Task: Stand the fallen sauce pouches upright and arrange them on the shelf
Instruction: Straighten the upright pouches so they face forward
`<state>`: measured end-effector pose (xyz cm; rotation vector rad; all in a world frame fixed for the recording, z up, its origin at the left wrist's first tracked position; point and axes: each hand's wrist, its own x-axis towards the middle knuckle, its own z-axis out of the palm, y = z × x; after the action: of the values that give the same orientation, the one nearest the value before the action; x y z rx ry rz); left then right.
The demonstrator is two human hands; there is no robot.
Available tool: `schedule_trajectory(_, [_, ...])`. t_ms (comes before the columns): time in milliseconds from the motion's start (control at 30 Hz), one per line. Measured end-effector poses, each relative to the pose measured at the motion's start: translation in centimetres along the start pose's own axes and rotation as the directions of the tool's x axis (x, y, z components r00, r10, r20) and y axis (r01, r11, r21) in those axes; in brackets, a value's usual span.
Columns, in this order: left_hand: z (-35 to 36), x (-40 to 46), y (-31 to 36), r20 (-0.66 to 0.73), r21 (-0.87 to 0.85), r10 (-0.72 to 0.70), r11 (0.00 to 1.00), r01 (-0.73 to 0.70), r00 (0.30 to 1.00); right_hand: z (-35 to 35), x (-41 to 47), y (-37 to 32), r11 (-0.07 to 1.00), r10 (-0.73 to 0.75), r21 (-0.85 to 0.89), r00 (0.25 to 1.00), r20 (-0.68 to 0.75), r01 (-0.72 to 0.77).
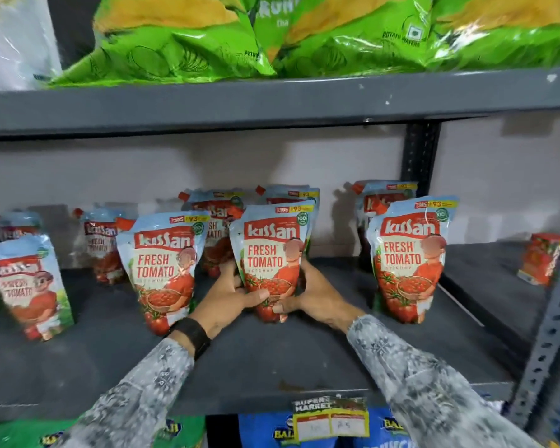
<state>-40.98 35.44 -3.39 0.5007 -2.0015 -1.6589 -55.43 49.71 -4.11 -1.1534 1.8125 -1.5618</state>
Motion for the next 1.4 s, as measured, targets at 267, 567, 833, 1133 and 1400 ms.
schedule_trajectory(267, [3.0, 0.2, -0.9, 0.099, -0.019, 0.076, 0.997, -0.074, 0.992, -2.3, -2.0, 0.6, 0.999, 0.026, -0.03, 0.99, -0.137, -0.03])
schedule_trajectory(567, [3.6, -0.5, -1.3, 0.095, -0.007, 0.093, 0.996, -0.093, 0.991, -2.5, -3.2, 0.8, 0.999, 0.014, -0.029, 0.99, -0.137, -0.018])
schedule_trajectory(833, [1.4, -2.8, -1.6, 0.037, 0.121, 0.111, 0.986, -0.115, 0.993, -1.9, -6.2, 1.2, 0.999, -0.01, -0.047, 0.916, -0.401, -0.01])
schedule_trajectory(1133, [-10.5, -7.9, -1.6, -0.231, 0.196, 0.318, 0.941, -0.276, 0.919, 8.2, -5.0, -1.8, 0.992, -0.117, 0.01, 0.955, -0.273, 0.125])
schedule_trajectory(1400, [-19.7, -5.3, -2.7, -0.139, 0.191, 0.124, 0.977, -0.096, 0.983, 16.4, 2.5, -3.0, 0.998, -0.023, -0.054, 0.996, -0.084, 0.019])
